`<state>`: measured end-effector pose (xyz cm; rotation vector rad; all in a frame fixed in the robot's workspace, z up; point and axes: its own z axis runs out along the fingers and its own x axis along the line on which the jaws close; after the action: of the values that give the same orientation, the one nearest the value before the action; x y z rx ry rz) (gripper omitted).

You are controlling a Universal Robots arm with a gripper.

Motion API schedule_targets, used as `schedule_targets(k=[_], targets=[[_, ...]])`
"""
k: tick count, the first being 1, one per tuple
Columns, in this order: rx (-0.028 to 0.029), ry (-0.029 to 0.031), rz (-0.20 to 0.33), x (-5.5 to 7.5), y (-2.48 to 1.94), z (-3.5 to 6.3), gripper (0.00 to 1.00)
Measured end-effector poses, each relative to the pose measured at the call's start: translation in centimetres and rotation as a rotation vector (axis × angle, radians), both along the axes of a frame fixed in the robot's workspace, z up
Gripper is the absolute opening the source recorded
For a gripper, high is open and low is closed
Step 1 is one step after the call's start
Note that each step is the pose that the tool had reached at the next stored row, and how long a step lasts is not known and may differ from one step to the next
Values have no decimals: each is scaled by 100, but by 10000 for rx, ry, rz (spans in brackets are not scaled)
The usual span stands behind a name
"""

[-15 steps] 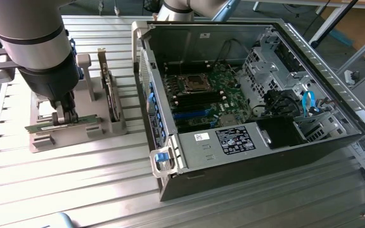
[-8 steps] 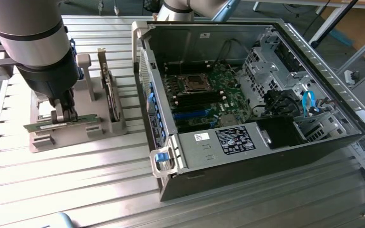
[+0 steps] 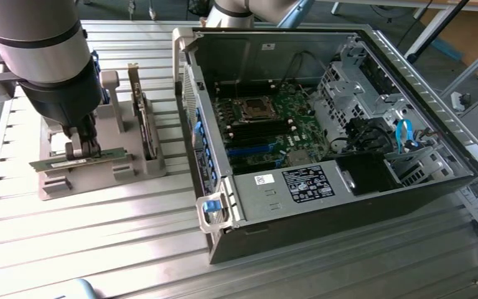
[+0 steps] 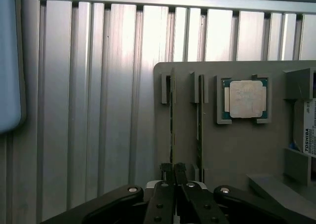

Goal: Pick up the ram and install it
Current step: 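Pick up the ram and move it above insertion slot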

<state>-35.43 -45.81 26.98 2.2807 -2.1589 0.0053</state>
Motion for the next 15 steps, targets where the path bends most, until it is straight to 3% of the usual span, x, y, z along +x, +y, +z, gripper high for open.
schedule_targets(k=[15], targets=[[5, 2, 0, 10, 0, 150, 12]])
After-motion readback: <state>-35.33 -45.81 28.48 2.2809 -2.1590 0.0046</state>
